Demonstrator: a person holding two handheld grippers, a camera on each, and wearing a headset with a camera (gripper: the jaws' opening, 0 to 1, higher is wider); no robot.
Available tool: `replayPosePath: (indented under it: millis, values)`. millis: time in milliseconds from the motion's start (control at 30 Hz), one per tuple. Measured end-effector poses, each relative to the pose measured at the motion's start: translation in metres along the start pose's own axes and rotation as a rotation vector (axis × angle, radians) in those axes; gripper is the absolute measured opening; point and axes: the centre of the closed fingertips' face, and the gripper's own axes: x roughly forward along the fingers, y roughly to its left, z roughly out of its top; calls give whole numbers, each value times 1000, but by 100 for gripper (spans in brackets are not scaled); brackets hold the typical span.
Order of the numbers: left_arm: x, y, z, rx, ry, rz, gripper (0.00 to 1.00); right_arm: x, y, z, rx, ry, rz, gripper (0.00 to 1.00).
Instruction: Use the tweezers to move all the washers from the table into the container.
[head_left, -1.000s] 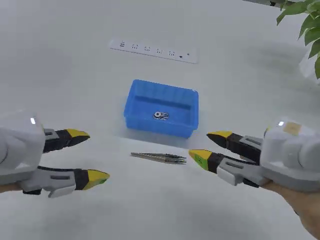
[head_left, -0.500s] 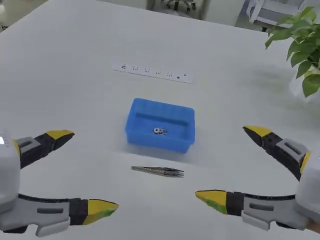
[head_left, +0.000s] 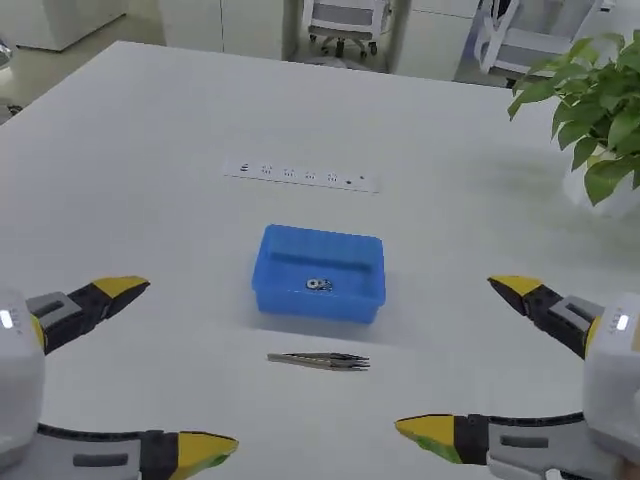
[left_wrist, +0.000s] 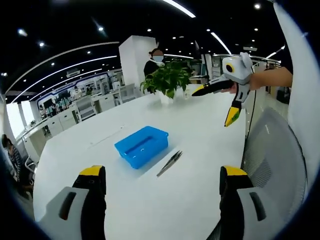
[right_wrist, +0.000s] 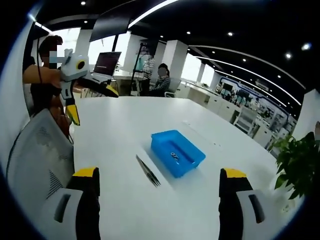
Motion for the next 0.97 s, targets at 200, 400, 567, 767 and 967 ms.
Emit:
replayPosePath:
  millis: [200, 400, 567, 767, 967]
  values:
    - [3, -3, 1, -1, -3, -6, 100, -3, 3, 6, 2, 0, 13, 100]
    - [-1, 1, 3, -15, -16, -4, 100, -5, 3, 4, -1, 16, 20, 99]
    - [-2, 4, 0, -27, -14, 10, 100, -5, 5, 6, -1, 8, 18, 99]
    - [-5, -3, 1, -64, -33, -11, 100, -5, 12, 6, 8, 20, 37, 99]
    - [-8, 0, -3, -67, -14, -1, 100, -6, 19, 15, 24, -4, 52, 99]
